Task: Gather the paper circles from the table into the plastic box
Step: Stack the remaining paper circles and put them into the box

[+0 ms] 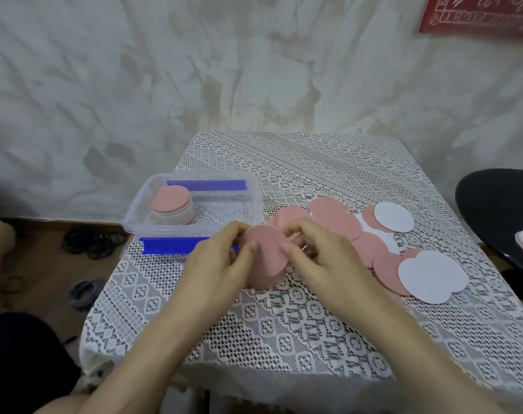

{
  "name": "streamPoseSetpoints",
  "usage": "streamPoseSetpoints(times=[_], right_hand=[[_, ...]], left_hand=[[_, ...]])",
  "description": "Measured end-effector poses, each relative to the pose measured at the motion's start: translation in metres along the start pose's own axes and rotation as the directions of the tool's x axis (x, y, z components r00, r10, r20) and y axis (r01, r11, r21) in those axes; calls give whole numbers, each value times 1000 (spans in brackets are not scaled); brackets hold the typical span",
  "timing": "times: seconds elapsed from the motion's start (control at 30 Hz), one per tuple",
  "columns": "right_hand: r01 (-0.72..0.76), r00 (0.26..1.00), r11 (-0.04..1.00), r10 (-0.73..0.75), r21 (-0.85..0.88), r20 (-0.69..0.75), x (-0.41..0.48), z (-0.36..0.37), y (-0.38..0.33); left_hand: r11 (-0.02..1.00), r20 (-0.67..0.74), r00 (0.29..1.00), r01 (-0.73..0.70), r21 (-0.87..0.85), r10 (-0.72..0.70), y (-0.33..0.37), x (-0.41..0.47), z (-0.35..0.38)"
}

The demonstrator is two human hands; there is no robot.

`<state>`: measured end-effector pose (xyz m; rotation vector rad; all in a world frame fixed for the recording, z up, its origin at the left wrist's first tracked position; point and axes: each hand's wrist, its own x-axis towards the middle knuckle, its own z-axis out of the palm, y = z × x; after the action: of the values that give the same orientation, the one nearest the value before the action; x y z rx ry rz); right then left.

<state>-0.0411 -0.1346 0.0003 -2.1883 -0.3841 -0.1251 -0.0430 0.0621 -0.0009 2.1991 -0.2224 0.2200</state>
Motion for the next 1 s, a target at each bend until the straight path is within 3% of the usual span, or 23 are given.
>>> streamPoseSetpoints(times=[0.33,0.6,0.83,1.0], right_hand=[[-53,993,975,28,218,116,49,23,-37],[-122,984,971,91,204,156,104,47,-66],[-158,978,978,136,139,158,155,88,-72],[-63,981,984,92,-168,172,167,111,-75]], left_hand=[[996,-103,992,73,-47,-77,-27,14,-54],[979,-283,956,124,160,-75,-49,28,-95],[932,-323,937,228,282,-131,-76,36,-115],[944,-301,939,241,225,-168,-84,35,-116]])
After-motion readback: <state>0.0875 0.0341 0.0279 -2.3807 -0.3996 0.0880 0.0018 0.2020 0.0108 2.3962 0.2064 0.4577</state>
